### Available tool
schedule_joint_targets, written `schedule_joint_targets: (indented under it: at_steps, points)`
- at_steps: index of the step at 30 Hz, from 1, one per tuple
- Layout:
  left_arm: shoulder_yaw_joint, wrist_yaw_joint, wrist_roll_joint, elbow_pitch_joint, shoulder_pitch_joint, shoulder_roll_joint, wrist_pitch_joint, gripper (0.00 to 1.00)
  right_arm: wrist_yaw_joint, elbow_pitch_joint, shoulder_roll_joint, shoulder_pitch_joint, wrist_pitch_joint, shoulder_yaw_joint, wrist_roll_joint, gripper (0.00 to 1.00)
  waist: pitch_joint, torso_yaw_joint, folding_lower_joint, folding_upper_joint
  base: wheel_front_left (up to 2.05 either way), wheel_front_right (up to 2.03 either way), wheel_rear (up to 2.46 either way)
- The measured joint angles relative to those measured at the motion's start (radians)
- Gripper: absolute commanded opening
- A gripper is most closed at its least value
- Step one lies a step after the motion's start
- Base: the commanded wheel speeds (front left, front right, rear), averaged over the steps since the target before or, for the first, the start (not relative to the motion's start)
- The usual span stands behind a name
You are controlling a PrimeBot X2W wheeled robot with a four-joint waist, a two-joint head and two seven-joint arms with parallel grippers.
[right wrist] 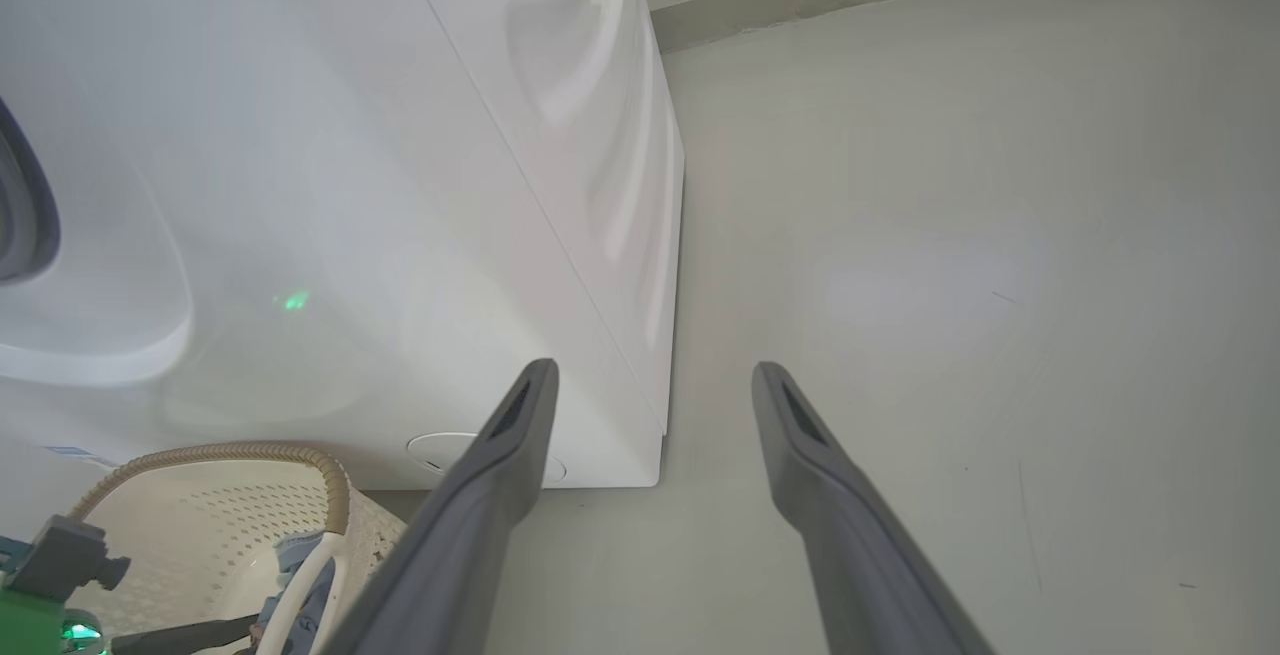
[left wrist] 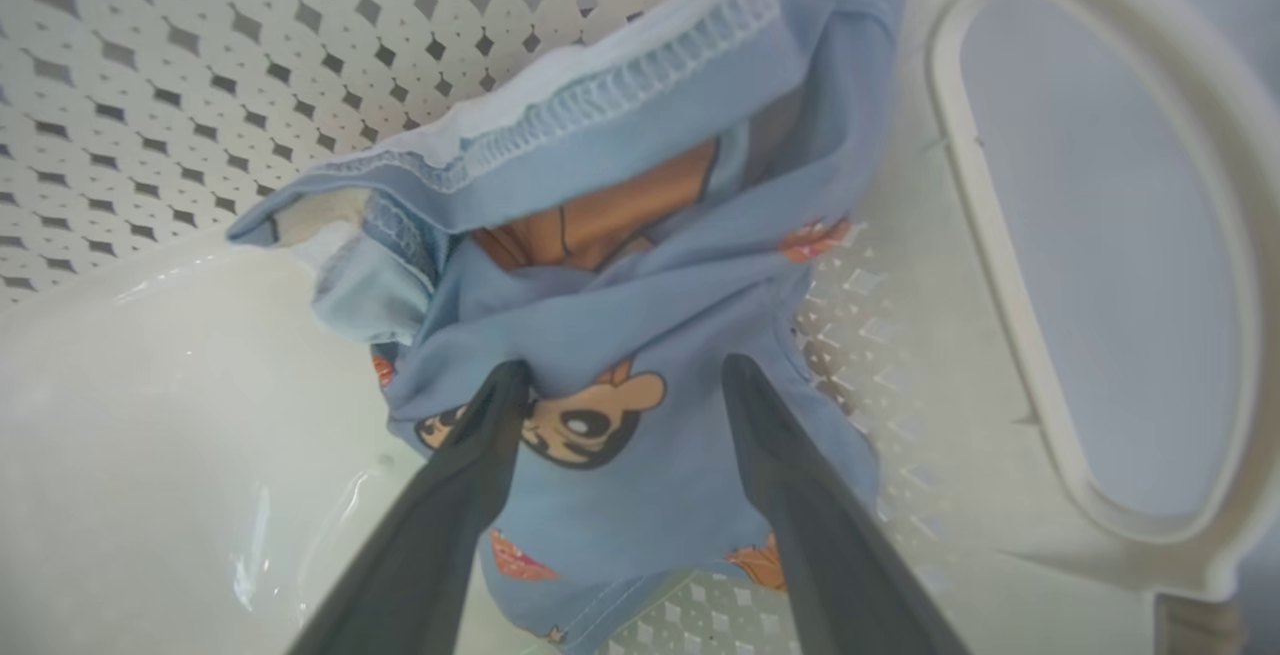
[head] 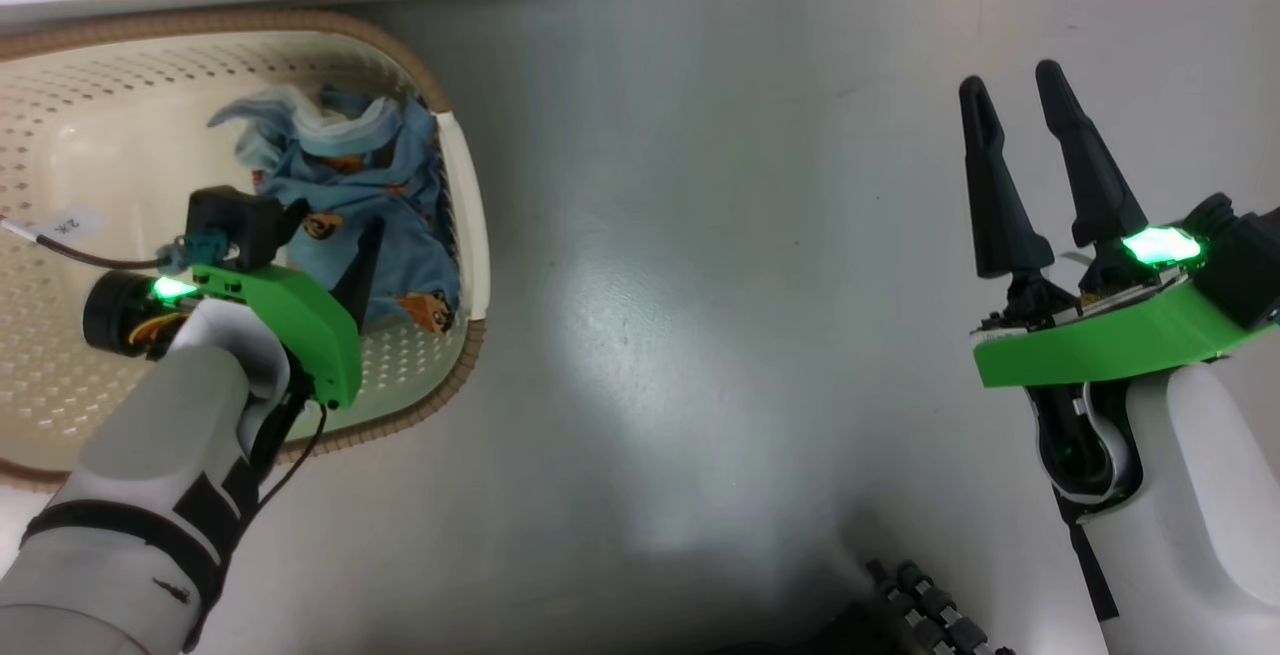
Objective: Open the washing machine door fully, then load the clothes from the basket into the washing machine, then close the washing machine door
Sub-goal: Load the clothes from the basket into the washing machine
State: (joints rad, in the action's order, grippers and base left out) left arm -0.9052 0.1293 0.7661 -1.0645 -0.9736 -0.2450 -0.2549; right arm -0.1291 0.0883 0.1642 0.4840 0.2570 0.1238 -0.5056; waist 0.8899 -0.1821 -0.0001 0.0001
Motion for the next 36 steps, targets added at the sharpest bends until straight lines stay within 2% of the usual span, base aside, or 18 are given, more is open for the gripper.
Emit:
schedule_joint_targets:
  at_steps: [6,7,8,9,15,21,27,36]
  points:
    - [-0.092,0.0,0.098,0.015,-0.021,-0.027,0.01,0.98,0.0,-0.009,-0.002,0.013,0.0,0.011,0.0,1.0,0.01,-0.016,0.0,0.0,0.0,0.0,0.0]
    - [-0.107,0.0,0.115,0.018,-0.025,-0.032,0.011,0.73,0.0,-0.012,-0.003,0.013,0.0,0.012,0.0,1.0,0.012,-0.018,0.0001,0.0,0.0,0.0,0.0]
    - [-0.123,0.0,0.132,0.024,-0.03,-0.038,0.015,0.34,0.0,-0.013,-0.003,0.013,0.0,0.013,0.0,1.0,0.014,-0.019,0.0001,0.0,0.0,0.0,0.0]
    - [-0.14,0.0,0.146,0.031,-0.035,-0.043,0.015,0.0,0.0,-0.013,-0.003,0.013,0.0,0.013,0.0,1.0,0.015,-0.021,0.0001,0.0,0.0,0.0,0.0]
    - [-0.221,0.0,0.232,0.063,-0.042,-0.056,0.014,0.0,0.0,-0.013,-0.003,0.013,0.0,0.007,0.002,1.0,0.008,-0.018,0.0001,0.0,0.0,0.0,0.0]
    - [-0.234,0.0,0.31,0.062,-0.043,-0.056,0.007,0.0,0.0,-0.011,-0.003,0.013,0.0,-0.006,0.003,1.0,-0.026,-0.003,0.0001,0.0,0.0,0.0,0.0]
    - [-0.108,0.0,0.307,0.083,-0.02,-0.056,0.007,0.0,0.0,0.005,0.001,0.005,0.0,-0.011,0.003,1.0,-0.084,0.023,0.0001,0.0,0.0,0.0,0.0]
    - [0.148,0.0,0.133,0.156,0.144,-0.052,0.002,0.0,0.0,0.041,0.02,-0.075,0.0,-0.015,0.003,1.0,-0.215,0.058,0.0001,0.0,0.0,0.0,0.0]
